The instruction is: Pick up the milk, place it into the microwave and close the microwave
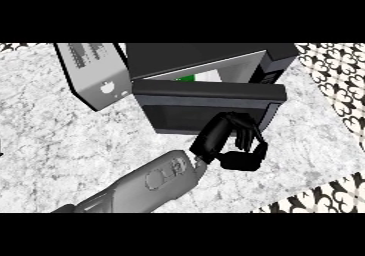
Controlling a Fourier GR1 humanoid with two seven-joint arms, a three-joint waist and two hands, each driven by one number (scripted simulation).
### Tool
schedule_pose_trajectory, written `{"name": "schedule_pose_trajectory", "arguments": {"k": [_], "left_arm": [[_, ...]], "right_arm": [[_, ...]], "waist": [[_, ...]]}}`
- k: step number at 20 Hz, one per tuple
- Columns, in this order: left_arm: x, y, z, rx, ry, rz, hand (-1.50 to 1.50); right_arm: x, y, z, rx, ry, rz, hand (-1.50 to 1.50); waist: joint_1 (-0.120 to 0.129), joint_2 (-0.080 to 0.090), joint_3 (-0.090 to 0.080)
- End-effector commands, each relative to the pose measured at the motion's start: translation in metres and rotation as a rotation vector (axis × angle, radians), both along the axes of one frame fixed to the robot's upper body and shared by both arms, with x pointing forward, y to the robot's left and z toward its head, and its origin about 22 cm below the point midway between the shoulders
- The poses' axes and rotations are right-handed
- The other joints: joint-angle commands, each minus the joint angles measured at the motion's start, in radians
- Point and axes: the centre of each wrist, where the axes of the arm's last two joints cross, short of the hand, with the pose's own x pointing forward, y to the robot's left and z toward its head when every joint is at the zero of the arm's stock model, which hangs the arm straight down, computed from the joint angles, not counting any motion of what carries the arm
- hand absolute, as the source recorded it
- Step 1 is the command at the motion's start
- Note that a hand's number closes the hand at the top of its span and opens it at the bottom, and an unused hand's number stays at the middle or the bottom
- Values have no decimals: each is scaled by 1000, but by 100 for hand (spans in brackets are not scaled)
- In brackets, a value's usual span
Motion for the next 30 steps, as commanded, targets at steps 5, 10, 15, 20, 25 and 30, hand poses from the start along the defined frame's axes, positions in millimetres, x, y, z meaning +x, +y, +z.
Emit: {"name": "schedule_pose_trajectory", "arguments": {"k": [5, 10, 15, 20, 25, 30], "left_arm": [[30, -8, 31, -31, -49, 56, 150], [46, -10, 47, -47, -55, 95, 150], [57, -11, 59, -59, -72, 122, 150], [66, -10, 64, -59, -78, 150, 150], [68, -10, 67, -79, -68, 177, 150], [67, -10, 64, -89, -88, 188, 150]], "right_arm": [[8, 2, 20, -25, -17, 83, -150], [12, 1, 31, -32, -36, 110, -150], [17, 0, 40, -36, -49, 128, -150], [21, -3, 53, -63, -61, 137, -150], [25, -8, 65, -85, -66, 135, -150], [27, -14, 73, -90, -76, 123, -150]], "waist": [[-74, 21, 3], [-102, 27, 5], [-122, 39, 6], [-147, 50, 6], [-165, 53, 7], [-172, 55, 9]]}}
